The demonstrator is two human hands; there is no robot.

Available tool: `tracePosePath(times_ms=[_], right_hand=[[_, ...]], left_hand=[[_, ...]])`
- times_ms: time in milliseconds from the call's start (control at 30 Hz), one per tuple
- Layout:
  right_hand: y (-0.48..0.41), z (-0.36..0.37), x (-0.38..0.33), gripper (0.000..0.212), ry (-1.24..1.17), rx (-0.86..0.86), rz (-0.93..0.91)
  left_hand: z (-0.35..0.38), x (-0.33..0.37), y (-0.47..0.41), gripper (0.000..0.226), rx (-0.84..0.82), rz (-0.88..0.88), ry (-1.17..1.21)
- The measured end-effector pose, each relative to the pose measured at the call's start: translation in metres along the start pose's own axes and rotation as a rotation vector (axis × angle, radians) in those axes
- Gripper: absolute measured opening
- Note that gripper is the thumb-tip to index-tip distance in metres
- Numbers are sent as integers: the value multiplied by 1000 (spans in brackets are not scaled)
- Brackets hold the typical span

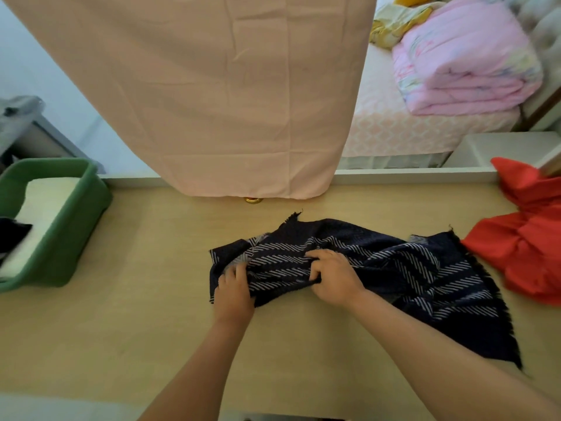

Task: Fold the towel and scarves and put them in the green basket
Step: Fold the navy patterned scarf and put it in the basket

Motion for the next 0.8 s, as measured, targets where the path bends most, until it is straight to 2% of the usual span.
tracePosePath(times_ms=[67, 133, 200, 367, 433, 500, 633, 700, 800], right_hand=[[5, 0, -7, 28, -99, -31, 37], [11, 0, -20, 30, -232, -49, 115], [17, -4, -36, 28, -323, 7, 205], [25, -9, -85, 25, -379, 24, 296], [26, -11, -100, 26, -345, 28, 292], [27, -15, -109, 28, -281, -9, 283], [38, -26, -116, 36, -171, -60, 319], [43, -33, -111, 33, -78, -52, 344], [45, -42, -98, 28, 63, -45, 391]], left_hand=[[-6, -7, -4, 61, -28, 56, 144], [-17, -12, -3, 59, -35, 119, 242], [-33, -16, 2, 56, -11, 160, 357], [-79, -44, 11, 29, -68, 270, 480], [-93, -58, 8, 14, -113, 323, 435], [-106, -67, 2, 15, -268, 335, 330], [-132, -82, -1, 59, -581, 376, 86], [-140, -83, -1, 68, -666, 366, -4], [-136, -81, -12, 44, -670, 351, -157]])
Point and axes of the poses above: each hand's wrist, its own y-axis away from the middle knuckle, its own z-axis out of the palm, x = y × z, the point moved 3 cm from there along -y, towards the middle knuckle, and after that the axes turned 5 degrees about -z, right-handed, at the moved point
